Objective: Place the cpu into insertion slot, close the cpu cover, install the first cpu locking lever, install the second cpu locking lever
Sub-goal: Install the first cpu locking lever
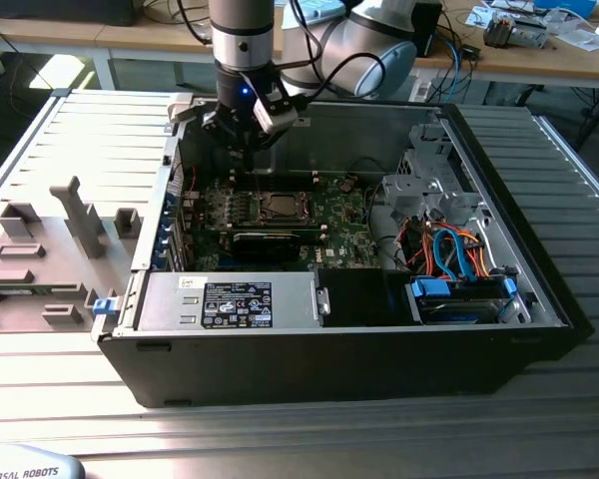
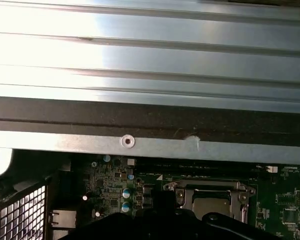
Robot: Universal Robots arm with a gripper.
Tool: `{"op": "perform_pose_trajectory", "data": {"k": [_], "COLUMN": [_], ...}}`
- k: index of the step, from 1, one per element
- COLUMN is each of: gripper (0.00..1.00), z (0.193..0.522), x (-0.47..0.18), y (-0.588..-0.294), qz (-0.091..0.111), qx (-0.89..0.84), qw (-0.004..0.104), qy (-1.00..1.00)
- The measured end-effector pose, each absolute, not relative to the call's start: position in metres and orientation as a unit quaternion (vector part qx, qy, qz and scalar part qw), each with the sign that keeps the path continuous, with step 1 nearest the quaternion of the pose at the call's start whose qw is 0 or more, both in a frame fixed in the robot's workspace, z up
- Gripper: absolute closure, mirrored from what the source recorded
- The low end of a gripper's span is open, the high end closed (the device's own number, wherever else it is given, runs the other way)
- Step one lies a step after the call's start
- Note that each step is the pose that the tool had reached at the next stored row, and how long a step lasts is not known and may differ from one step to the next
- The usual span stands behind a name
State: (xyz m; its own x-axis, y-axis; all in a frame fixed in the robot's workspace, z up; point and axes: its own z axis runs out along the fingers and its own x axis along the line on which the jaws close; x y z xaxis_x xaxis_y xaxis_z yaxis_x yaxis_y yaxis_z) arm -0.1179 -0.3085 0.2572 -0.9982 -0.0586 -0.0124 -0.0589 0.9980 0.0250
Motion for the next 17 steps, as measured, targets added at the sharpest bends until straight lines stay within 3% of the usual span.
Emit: {"op": "perform_pose_trajectory", "data": {"k": [17], "gripper": [0.89], "z": [0.257], "x": [-0.102], "y": [-0.308], "qz": [0.012], "qx": [-0.030], "qw": [0.006], "qy": [0.999]}}
